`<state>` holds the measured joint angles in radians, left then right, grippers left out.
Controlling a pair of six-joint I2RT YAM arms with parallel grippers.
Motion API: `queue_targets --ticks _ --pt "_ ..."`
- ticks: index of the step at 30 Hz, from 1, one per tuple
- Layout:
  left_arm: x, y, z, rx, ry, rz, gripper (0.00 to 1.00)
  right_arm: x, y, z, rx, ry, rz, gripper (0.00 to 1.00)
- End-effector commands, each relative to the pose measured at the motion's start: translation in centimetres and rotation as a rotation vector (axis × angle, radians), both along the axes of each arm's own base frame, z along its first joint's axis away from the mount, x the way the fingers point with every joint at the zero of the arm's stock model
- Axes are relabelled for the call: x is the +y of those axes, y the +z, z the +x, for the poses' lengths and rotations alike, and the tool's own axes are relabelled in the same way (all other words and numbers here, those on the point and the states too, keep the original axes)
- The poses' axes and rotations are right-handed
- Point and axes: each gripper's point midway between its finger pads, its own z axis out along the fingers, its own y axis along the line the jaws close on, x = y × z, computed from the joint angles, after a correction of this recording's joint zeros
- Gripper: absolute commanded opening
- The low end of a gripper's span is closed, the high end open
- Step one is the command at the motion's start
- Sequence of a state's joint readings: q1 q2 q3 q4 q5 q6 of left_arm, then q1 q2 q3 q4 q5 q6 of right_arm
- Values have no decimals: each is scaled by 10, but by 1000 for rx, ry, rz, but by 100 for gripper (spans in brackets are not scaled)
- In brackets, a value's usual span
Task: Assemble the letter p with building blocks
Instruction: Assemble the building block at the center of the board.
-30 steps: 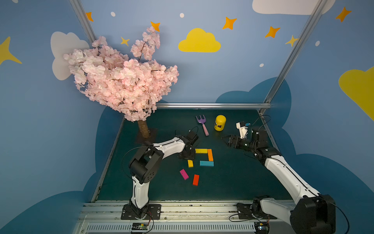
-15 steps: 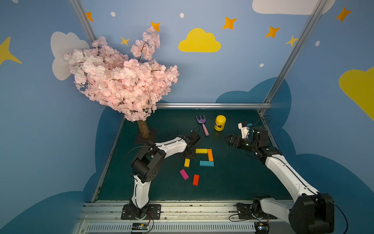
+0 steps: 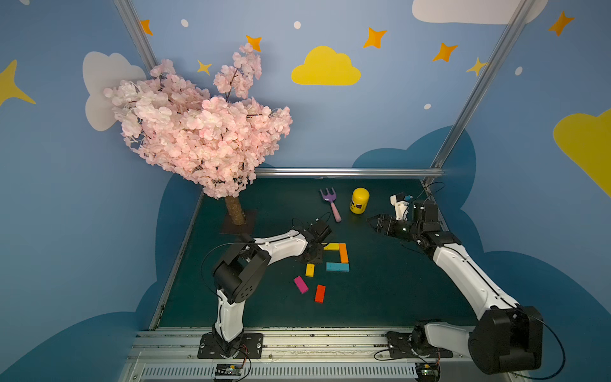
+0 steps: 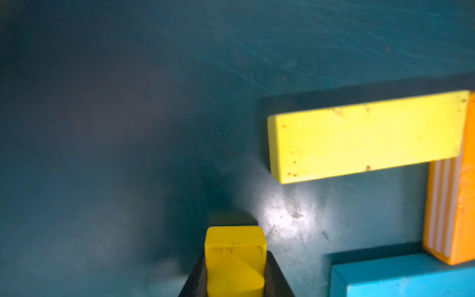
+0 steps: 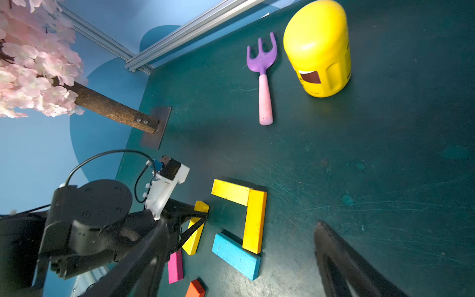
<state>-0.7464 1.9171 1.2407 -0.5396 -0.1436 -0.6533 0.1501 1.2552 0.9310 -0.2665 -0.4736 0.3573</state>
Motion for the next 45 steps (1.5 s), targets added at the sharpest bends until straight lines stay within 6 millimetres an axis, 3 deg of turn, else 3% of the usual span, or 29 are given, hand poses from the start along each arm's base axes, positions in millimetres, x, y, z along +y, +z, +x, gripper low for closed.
queue_targets --ticks 1,16,45 --pt "-5 -2 -7 26 50 -46 24 -5 -4 0 25 -4 -28 88" --pt "-27 -6 1 25 39 -46 21 -9 -12 -2 35 -4 -32 88" --pt "-20 -21 9 21 106 20 19 -4 -17 -4 47 18 12 88"
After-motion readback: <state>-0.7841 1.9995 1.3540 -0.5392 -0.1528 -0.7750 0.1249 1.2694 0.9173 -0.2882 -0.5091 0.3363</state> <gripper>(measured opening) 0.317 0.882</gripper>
